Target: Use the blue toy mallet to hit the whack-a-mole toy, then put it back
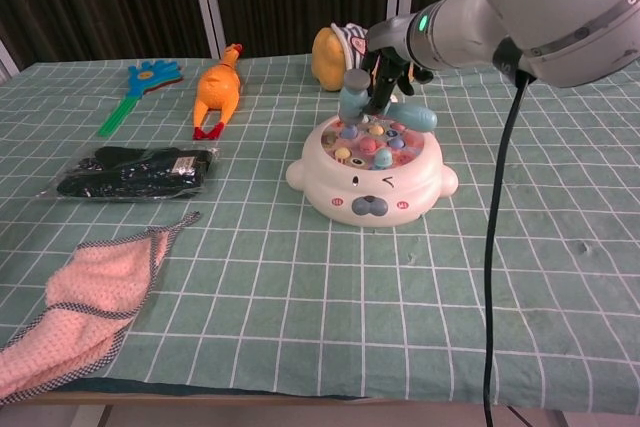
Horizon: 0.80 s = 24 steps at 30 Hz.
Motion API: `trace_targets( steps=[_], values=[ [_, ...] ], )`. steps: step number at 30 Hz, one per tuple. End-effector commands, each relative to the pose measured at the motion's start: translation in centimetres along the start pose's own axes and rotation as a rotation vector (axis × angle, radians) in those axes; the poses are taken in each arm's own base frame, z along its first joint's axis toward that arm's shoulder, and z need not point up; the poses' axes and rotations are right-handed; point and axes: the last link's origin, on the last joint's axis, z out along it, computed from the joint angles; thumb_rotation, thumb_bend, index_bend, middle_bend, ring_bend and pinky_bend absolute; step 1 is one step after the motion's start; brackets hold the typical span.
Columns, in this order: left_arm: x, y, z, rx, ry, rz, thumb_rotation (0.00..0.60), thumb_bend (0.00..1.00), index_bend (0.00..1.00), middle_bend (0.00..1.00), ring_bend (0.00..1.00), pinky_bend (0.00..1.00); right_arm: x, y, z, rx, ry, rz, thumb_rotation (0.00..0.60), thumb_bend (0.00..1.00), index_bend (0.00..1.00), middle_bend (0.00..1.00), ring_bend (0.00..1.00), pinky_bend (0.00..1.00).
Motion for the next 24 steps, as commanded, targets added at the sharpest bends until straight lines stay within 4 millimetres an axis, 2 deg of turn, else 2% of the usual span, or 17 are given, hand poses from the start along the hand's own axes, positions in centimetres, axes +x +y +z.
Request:
trace_targets(
  steps=[1,9,14,20,24],
  values=[
    [0.0,-0.1,0.1,0.004,0.001,0.0,0.6,0.43,0.03,0.04,0.0,0.0,-0.5,-0.9,0.7,-0.011,-0.023,-0.018,0.6,0.52,1.0,0.73,0.8,1.0],
    [0.1,-0.3,0.3,0.014,0.007,0.003,0.6,0.43,0.03,0.04,0.0,0.0,-1.0,-1.3,1.6,-0.046,-0.046,-0.042,0.6,0.52,1.0,0.73,0.8,1.0],
    [0.1,-0.3,0.3,0.01,0.008,0.003,0.6,0.43,0.03,0.04,0.0,0.0,-0.1,-1.0,1.2,-0.036,-0.035,-0.03,0.6,0.52,1.0,0.73,0.8,1.0],
    [0.1,-0.1,0.3,0.003,0.012,0.003,0.6,0.43,0.03,0.04,0.0,0.0,1.3,1.4,-1.3,-0.008,-0.01,-0.04,0.6,0.52,1.0,0.73,0.8,1.0],
    [-0.1,0.2,0.2,-0.007,0.012,0.011,0.6,0.43,0.03,0.04,0.0,0.0,1.0,3.9,-4.0,0.052,-0.002,-0.048,0.6,0.52,1.0,0.73,0.8,1.0]
  ],
)
